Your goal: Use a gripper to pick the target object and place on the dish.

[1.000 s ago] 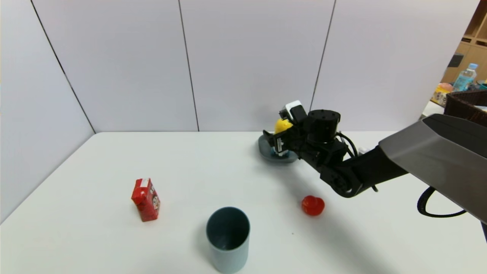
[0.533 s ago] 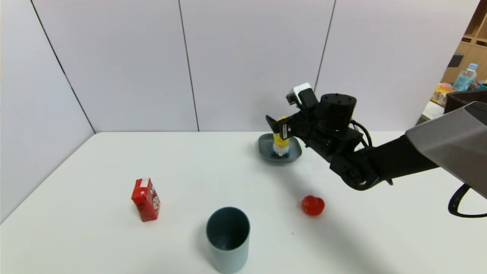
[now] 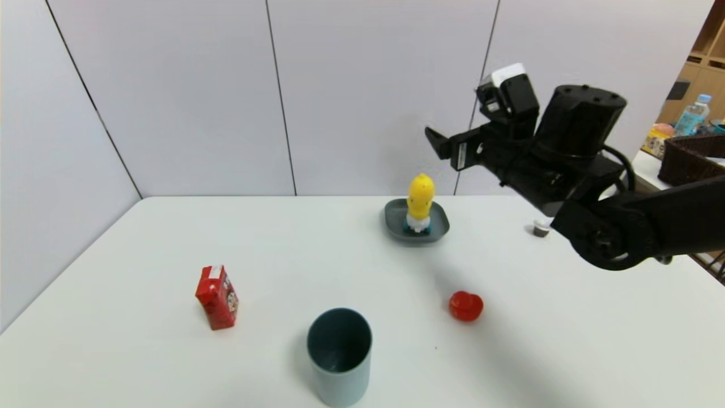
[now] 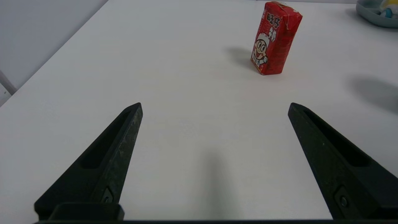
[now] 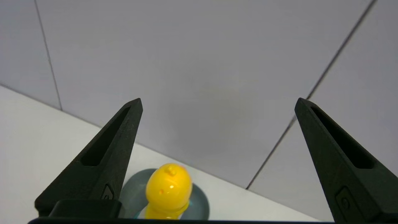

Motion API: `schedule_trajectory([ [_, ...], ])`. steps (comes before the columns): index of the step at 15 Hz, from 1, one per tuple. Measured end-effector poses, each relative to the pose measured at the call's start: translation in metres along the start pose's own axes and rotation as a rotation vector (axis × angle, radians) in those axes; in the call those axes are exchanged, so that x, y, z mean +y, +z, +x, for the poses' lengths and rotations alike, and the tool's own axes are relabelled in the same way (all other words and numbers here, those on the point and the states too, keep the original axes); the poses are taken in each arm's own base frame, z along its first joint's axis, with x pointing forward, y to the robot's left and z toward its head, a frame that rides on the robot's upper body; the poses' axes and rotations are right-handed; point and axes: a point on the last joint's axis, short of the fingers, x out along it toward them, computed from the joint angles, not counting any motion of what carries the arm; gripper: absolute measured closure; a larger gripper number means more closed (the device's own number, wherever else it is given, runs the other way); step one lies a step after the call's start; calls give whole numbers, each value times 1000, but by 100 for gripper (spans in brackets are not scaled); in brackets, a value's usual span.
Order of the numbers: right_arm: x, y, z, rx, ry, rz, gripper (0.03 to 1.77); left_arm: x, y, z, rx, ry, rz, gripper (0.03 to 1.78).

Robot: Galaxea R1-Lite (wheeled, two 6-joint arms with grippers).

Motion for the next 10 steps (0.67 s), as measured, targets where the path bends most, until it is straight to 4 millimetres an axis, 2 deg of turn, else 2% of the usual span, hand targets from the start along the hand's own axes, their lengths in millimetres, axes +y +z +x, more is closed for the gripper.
schedule_trajectory([
  [3, -29, 37, -27, -51, -55, -19, 11, 0, 0, 0, 0, 0, 0, 12],
  [5, -49, 56, -53, -34, -85, -31, 11, 0, 0, 0, 0, 0, 0, 12],
  [8, -73, 73, -100, 36, -123, -42, 11, 0, 0, 0, 0, 0, 0, 12],
  [10, -81, 78, -135, 74, -141, -46, 11, 0, 0, 0, 0, 0, 0, 12],
])
